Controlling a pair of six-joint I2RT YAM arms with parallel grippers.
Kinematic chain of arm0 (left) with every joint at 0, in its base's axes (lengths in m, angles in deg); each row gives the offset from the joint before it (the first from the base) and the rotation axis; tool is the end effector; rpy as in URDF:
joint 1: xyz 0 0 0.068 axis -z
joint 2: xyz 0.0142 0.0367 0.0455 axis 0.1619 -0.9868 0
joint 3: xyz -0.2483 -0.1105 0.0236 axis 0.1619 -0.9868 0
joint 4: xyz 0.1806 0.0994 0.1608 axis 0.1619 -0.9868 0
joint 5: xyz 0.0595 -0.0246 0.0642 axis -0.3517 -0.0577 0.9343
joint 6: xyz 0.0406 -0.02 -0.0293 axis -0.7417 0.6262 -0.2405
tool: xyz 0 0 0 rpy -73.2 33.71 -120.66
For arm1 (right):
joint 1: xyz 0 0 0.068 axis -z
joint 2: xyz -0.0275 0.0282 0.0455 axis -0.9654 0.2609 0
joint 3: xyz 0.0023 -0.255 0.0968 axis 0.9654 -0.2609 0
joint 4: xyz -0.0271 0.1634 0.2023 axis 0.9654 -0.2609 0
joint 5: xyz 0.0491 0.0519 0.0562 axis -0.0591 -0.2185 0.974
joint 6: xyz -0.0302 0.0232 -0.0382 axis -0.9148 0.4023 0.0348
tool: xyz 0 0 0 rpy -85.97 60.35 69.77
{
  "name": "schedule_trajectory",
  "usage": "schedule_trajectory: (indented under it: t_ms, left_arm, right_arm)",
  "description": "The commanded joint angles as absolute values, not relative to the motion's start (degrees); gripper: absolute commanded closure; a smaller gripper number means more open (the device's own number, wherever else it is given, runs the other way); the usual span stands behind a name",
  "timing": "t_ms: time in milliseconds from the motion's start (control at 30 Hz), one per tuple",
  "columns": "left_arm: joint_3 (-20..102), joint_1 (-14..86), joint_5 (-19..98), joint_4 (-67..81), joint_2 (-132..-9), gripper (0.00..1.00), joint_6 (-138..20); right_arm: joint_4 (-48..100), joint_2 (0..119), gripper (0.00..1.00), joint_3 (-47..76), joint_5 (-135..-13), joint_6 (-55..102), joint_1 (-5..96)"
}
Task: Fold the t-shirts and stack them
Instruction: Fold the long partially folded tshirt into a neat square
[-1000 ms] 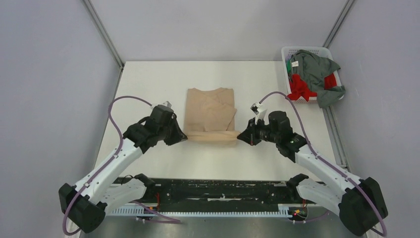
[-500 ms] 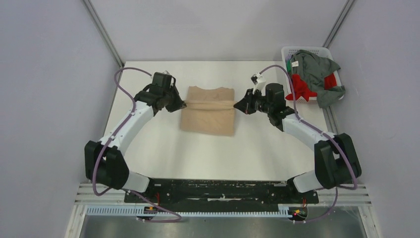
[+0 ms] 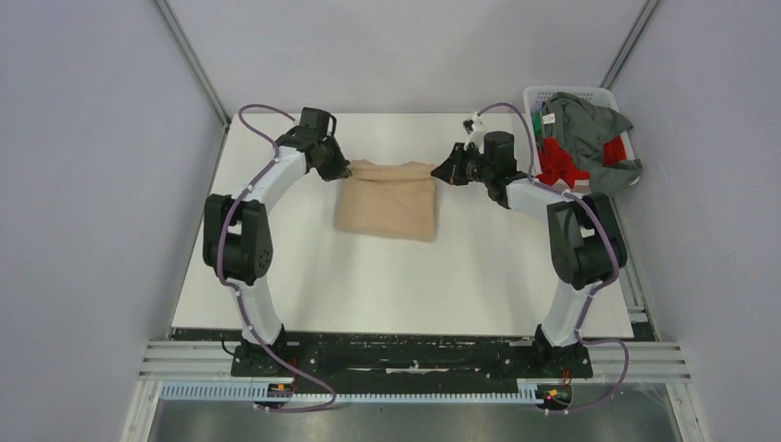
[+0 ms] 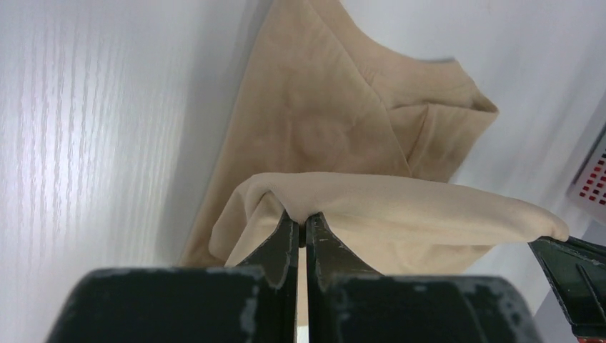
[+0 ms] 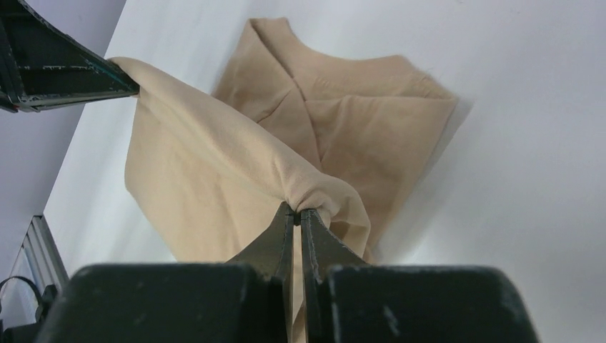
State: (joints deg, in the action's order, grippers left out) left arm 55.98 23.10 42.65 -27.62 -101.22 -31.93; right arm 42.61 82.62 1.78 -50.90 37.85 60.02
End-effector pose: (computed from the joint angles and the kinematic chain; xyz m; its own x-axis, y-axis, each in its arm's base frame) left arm 0.4000 -0.1013 0.2558 -0.7766 -0.4540 -0.4368 -0.2562 0.8610 -0.4394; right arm 0.3850 0.1208 0.2084 -0.6224 0.1580 -0.7666 -0.4692 0.7087 0.5269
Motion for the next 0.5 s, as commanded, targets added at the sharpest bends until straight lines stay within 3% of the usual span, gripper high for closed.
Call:
schedule_trajectory:
  t_ms: [0,67,100,133,167,200,233,467]
  left_arm:
    - [62.7,21.5,43.2,-26.6,-106.9,0.94,-35.0]
    - [66.5,21.2,41.4,-27.7,-110.4,0.73,-35.3]
    - [68.0,21.2,40.7,-27.9,-111.8,0.60,-35.5]
    - [69.7,21.2,40.1,-28.2,-112.9,0.37,-35.6]
    - [71.8,21.2,39.6,-28.7,-113.7,0.21,-35.5]
    - [73.5,21.2,38.9,-29.3,-114.4,0.04,-35.8]
    - [75.0,21.2,38.3,-29.7,-114.6,0.01,-35.8]
    - [74.5,22.2,29.4,-28.5,-111.8,0.00,-35.4]
  right_arm:
    - [46.0,88.0,1.00,8.0,-52.1,39.0,61.5]
    - [46.0,90.8,1.00,10.5,-53.1,39.3,61.7]
    - [45.8,92.3,0.93,12.0,-53.2,39.6,61.8]
    - [45.5,93.6,0.77,13.4,-53.3,40.0,62.0]
    - [44.9,94.6,0.57,15.2,-53.5,40.2,62.1]
    - [43.9,95.4,0.29,17.0,-53.8,40.1,62.2]
    - [42.7,95.9,0.04,18.2,-54.5,39.9,62.3]
    - [40.5,88.5,0.02,12.9,-55.3,37.3,61.4]
